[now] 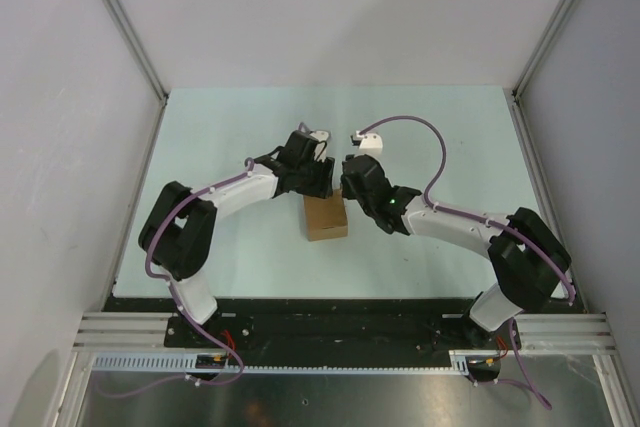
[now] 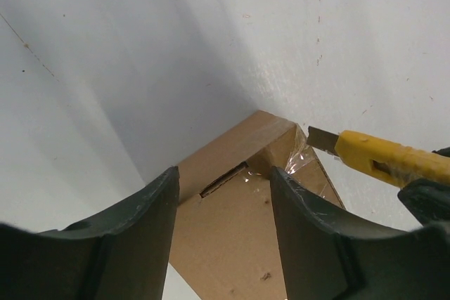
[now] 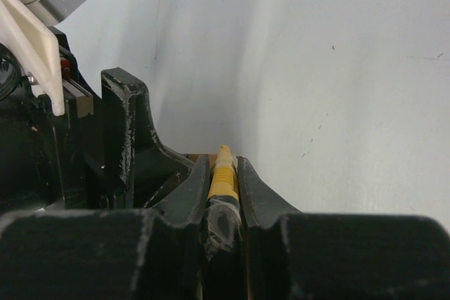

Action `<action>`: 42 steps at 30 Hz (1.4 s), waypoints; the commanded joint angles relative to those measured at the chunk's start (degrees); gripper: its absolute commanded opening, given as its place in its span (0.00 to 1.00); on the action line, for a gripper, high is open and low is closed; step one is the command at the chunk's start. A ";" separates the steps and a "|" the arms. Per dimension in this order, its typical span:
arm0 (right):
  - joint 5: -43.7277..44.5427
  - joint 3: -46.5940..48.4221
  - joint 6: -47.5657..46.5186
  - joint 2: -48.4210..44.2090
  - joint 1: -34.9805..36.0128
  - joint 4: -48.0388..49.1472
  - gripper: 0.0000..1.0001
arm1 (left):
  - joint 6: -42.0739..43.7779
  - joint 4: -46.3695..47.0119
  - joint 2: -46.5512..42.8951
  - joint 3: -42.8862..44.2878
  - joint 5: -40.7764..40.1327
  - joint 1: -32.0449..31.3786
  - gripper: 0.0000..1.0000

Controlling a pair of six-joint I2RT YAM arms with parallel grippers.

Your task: Unpack the express box

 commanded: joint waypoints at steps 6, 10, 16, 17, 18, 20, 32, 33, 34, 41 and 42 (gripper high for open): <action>3.94 -1.94 1.14 -1.07 0.18 3.01 0.00 | 1.77 -2.93 1.95 -0.38 -3.57 0.03 0.55; 3.50 -2.03 0.96 -0.99 0.18 3.62 0.00 | 1.77 -3.20 2.48 -0.29 -3.83 0.03 0.54; 4.38 -2.47 0.88 -2.47 0.18 4.33 0.00 | 1.59 -3.55 2.92 -0.12 -3.83 0.03 0.54; 4.46 -2.56 0.88 -2.57 0.18 4.50 0.00 | 1.50 -3.63 3.01 -0.03 -3.83 0.03 0.54; 4.46 -2.56 0.88 -2.65 0.18 4.51 0.00 | 1.42 -3.64 3.09 -0.03 -3.83 0.03 0.54; 4.20 -2.56 0.88 -2.66 0.18 4.77 0.00 | 1.15 -3.72 3.18 -0.03 -3.75 0.03 0.53; 2.88 -2.65 0.88 -2.30 0.36 5.30 0.00 | 0.36 -3.81 3.80 0.24 -2.96 -0.06 0.52; 2.88 -2.65 1.05 -2.13 0.27 5.21 0.00 | 0.36 -3.81 3.88 0.24 -3.04 -0.06 0.52; 2.88 -2.56 1.05 -2.13 0.27 5.21 0.00 | 0.36 -3.81 3.89 0.24 -3.04 -0.06 0.52; 2.27 -2.65 1.23 -2.04 0.36 5.47 0.00 | 0.01 -3.72 3.97 0.41 -2.87 -0.06 0.52; 2.44 -2.65 1.32 -2.04 0.27 5.47 0.00 | 0.01 -3.81 3.97 0.50 -2.87 0.03 0.52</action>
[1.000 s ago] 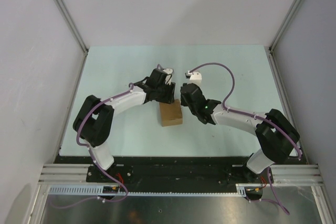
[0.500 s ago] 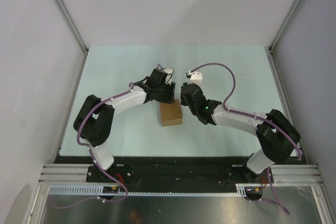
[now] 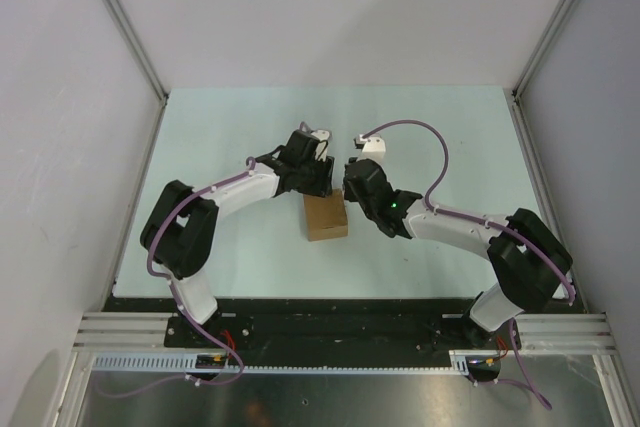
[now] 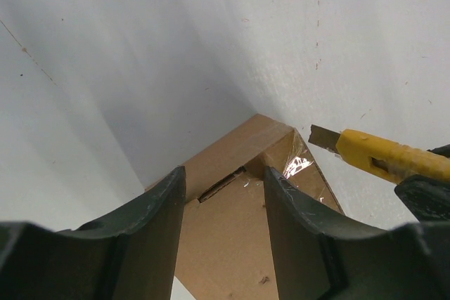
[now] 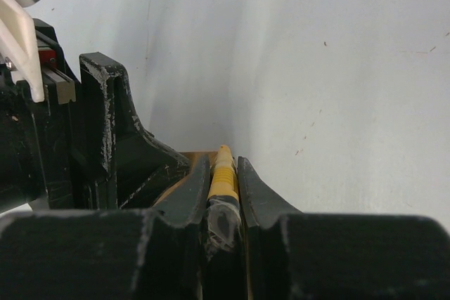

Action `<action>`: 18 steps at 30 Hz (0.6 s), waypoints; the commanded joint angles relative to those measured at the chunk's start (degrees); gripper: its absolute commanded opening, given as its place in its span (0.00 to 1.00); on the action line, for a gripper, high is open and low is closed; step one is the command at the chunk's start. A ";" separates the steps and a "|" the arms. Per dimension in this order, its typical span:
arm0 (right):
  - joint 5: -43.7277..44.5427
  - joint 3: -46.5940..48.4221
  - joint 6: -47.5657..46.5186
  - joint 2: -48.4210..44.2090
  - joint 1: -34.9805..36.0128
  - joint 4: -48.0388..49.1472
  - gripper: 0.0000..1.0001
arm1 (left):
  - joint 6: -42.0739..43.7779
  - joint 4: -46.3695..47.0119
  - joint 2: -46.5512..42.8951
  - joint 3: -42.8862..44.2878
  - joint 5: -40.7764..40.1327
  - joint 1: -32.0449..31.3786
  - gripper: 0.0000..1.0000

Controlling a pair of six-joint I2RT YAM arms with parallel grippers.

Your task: Unpack the express box

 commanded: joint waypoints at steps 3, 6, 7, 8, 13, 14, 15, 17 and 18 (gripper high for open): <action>0.67 0.17 1.08 -1.41 0.27 2.70 0.00 | 0.14 -3.75 3.21 -0.22 -2.63 0.09 0.52; 0.58 0.08 1.25 -1.32 0.27 2.61 0.00 | 0.14 -3.75 3.21 -0.13 -2.72 0.01 0.52; 0.58 0.08 1.25 -1.32 0.27 2.52 0.00 | 0.14 -3.75 3.12 -0.13 -2.63 0.01 0.51; 0.58 0.08 1.25 -1.40 0.27 2.52 0.00 | 0.14 -3.66 3.12 -0.13 -2.71 0.09 0.52; 0.23 0.08 1.34 -1.23 0.27 2.61 0.00 | -0.12 -3.75 3.30 -0.22 -2.63 0.01 0.51; 0.14 0.17 1.43 -1.14 0.27 2.52 0.00 | -0.12 -3.75 3.30 -0.22 -2.71 0.01 0.51; 0.14 0.17 1.52 -1.14 0.36 2.52 0.00 | -0.12 -3.75 3.38 -0.22 -2.72 0.01 0.51; 0.14 0.08 1.60 -1.05 0.36 2.52 0.00 | -0.21 -3.74 3.47 -0.22 -2.54 0.09 0.51; 0.14 0.08 1.69 -1.14 0.27 2.52 0.00 | -0.21 -3.66 3.47 -0.13 -2.63 0.09 0.51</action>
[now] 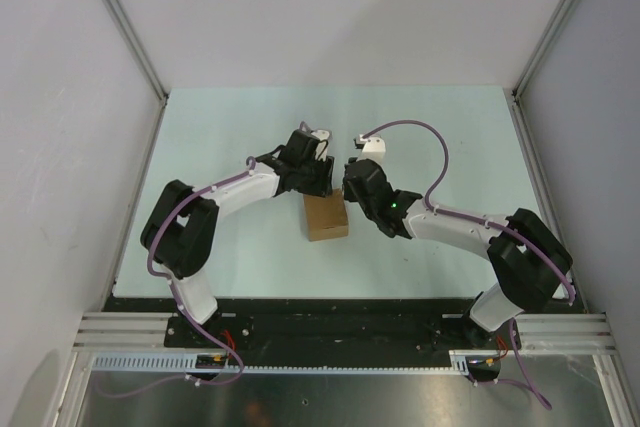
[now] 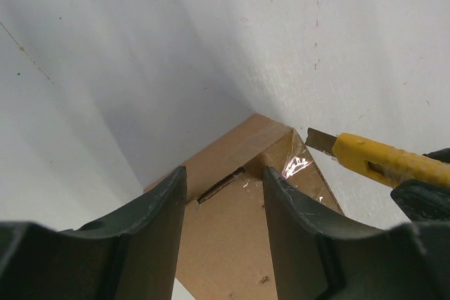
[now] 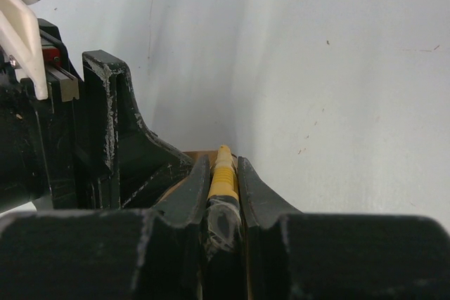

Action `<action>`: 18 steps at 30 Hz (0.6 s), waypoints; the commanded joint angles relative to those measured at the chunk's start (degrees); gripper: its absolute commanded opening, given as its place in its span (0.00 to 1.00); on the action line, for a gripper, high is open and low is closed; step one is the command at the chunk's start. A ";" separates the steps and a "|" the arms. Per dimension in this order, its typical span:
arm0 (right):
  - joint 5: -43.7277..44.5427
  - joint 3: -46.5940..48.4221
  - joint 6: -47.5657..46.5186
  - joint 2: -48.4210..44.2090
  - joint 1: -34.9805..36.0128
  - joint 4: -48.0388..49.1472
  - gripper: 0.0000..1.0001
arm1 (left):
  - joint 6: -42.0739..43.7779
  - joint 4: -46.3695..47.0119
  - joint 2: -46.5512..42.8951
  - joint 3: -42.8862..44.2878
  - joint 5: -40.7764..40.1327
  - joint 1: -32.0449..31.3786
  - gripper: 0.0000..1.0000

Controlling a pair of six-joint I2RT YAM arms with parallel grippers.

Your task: Unpack the express box

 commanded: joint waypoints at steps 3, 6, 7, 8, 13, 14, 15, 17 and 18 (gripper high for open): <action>0.49 0.17 1.17 -1.06 0.31 2.67 0.00 | 0.14 -3.55 3.41 -0.27 -2.56 -0.02 0.51; 0.58 0.08 1.17 -0.70 0.22 2.41 0.00 | 0.23 -3.64 3.41 -0.26 -2.65 -0.01 0.51; 0.58 0.08 1.25 -0.53 0.22 2.32 0.00 | 0.23 -3.64 3.49 -0.26 -2.56 -0.02 0.51; 0.49 0.08 1.25 -0.35 0.22 2.32 0.00 | 0.23 -3.64 3.50 -0.18 -2.65 -0.02 0.51; 0.58 0.08 1.52 0.35 0.31 1.62 0.00 | -0.21 -3.64 3.67 -0.09 -2.39 -0.02 0.51; 0.58 0.08 1.52 0.35 0.40 1.53 0.00 | -0.39 -3.81 3.85 -0.09 -2.21 -0.02 0.51; 0.84 0.08 1.61 0.61 0.40 1.18 0.00 | -0.91 -3.90 3.93 -0.09 -2.21 0.07 0.51; 1.11 0.08 1.43 1.05 0.66 0.83 0.00 | -1.35 -4.16 4.20 0.00 -2.12 -0.02 0.51; 1.54 0.08 1.26 1.14 0.84 0.31 0.00 | -1.97 -4.69 4.46 0.09 -1.86 -0.02 0.50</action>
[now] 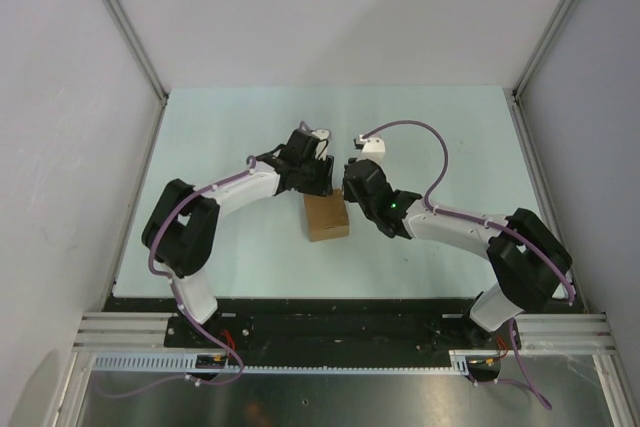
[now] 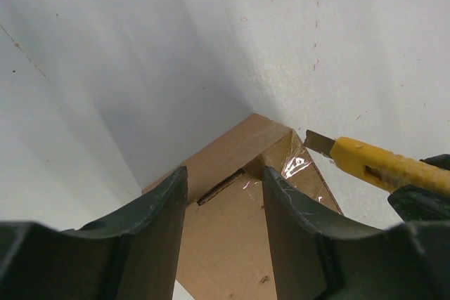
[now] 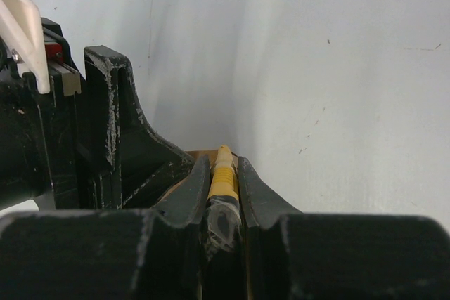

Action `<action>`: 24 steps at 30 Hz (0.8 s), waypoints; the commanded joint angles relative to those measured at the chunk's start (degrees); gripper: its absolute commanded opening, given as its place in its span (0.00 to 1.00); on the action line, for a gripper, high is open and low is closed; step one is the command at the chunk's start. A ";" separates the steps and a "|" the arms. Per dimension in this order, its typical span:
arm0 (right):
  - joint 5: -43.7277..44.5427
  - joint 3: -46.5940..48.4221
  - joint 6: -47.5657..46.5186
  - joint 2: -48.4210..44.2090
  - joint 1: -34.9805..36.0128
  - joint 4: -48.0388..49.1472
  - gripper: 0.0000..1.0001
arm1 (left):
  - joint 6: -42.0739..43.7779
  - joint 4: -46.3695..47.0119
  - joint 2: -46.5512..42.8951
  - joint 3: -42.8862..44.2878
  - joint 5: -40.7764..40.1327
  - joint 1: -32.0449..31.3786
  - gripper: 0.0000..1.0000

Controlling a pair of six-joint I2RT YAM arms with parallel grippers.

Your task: Unpack the express box

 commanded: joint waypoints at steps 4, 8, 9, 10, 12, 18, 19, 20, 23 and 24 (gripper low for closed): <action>2.86 0.17 0.88 1.85 1.87 -0.60 0.00 | -2.98 -5.85 5.19 0.09 -1.61 0.07 0.50; 4.09 0.17 0.36 2.46 2.93 -1.21 0.00 | -3.34 -7.53 5.98 0.00 -2.05 0.07 0.49; 4.27 0.08 0.44 2.64 3.01 -1.30 0.00 | -3.25 -7.70 5.98 -0.17 -2.23 0.07 0.49; 4.53 0.17 0.62 2.64 3.02 -1.56 0.00 | -3.16 -7.79 6.07 -0.35 -2.75 0.07 0.49; 4.71 -0.18 0.62 2.46 3.10 -1.83 0.00 | -2.99 -8.23 6.16 -0.35 -2.93 0.07 0.49; 4.97 -0.71 0.79 1.32 3.63 -2.80 0.00 | -4.30 -9.81 7.39 0.35 -2.93 0.16 0.48; 4.97 -0.71 0.71 1.06 3.89 -2.97 0.00 | -4.56 -10.16 7.65 0.79 -2.93 0.16 0.48; 5.06 -0.71 0.62 0.88 3.98 -3.32 0.00 | -4.92 -10.77 8.09 0.97 -2.85 0.16 0.47; 5.24 -0.71 1.05 0.36 4.51 -4.37 0.00 | -7.19 -11.39 8.79 1.41 -1.88 0.16 0.46; 5.33 -0.71 1.32 0.18 4.51 -4.64 0.00 | -7.55 -11.57 8.97 1.50 -1.01 0.16 0.46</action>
